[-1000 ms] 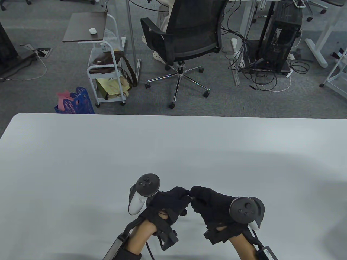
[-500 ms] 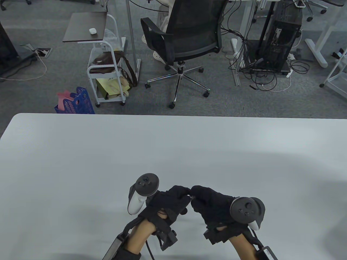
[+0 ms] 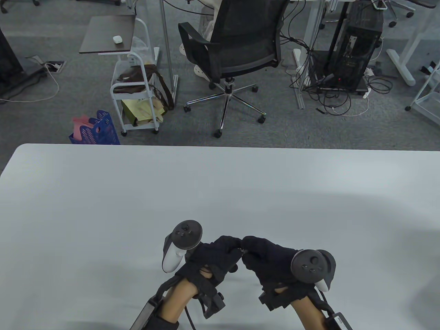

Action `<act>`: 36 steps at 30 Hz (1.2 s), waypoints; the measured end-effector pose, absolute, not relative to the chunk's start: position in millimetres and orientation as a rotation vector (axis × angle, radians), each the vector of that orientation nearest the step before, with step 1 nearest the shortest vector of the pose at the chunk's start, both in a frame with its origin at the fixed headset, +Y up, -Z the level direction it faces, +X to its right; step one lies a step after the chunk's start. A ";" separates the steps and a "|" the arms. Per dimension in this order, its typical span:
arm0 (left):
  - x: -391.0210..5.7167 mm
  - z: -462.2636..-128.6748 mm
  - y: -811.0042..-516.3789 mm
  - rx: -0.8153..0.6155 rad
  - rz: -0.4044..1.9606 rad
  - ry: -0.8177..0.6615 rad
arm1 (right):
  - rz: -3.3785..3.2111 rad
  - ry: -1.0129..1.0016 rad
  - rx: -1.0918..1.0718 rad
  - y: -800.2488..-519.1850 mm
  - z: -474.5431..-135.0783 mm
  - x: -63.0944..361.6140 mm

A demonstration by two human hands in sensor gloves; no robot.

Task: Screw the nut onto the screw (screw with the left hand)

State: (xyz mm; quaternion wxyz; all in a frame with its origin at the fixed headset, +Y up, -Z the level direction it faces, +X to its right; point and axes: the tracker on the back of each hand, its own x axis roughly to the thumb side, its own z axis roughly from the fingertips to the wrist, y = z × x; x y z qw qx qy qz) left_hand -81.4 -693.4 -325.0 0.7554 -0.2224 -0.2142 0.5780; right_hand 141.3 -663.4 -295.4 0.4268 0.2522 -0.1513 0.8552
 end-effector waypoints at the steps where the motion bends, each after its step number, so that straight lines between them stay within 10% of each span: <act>1: -81.8 -325.2 -693.7 -0.475 1.261 -0.453 | 2.139 -0.379 0.630 -663.8 -295.2 140.8; 36: -83.0 -326.8 -697.5 -0.491 1.257 -0.427 | 2.122 -0.387 0.615 -664.2 -296.1 142.2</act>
